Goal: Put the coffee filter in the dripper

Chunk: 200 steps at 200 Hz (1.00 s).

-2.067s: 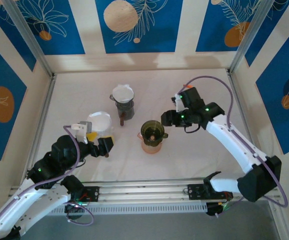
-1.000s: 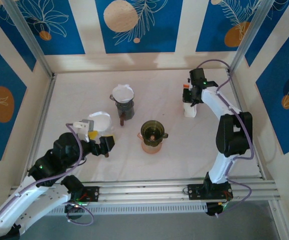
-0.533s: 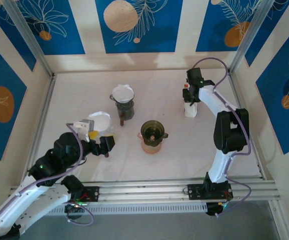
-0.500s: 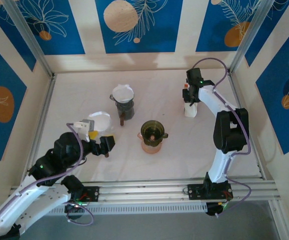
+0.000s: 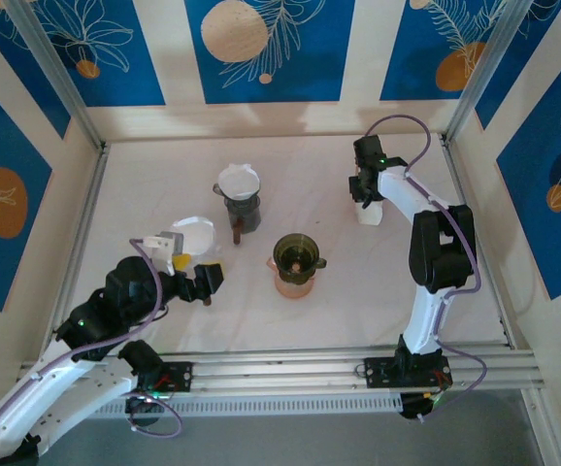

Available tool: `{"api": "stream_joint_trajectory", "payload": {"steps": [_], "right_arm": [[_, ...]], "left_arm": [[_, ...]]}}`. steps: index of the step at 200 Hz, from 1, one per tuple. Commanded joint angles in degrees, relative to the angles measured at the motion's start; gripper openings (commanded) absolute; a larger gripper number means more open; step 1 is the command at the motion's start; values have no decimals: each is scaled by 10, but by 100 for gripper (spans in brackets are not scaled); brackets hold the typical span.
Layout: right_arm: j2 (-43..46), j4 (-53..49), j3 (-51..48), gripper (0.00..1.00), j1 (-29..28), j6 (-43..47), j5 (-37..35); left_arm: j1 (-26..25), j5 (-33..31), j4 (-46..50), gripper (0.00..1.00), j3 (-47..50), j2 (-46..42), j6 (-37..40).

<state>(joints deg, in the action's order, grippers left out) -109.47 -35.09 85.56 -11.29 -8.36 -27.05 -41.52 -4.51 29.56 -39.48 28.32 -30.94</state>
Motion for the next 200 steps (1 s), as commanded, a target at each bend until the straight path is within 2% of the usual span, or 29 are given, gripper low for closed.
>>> {"api": "stream_joint_trajectory", "payload": {"steps": [1, 56, 200], "right_arm": [[33, 9, 9, 30, -8, 8, -15], [70, 7, 6, 31, -17, 11, -14], [15, 13, -19, 30, 0, 29, -47]], "left_arm": [[6, 5, -6, 100, -10, 0, 4], [5, 7, -9, 100, -7, -1, 4], [6, 8, -6, 100, -9, -3, 1]]}}
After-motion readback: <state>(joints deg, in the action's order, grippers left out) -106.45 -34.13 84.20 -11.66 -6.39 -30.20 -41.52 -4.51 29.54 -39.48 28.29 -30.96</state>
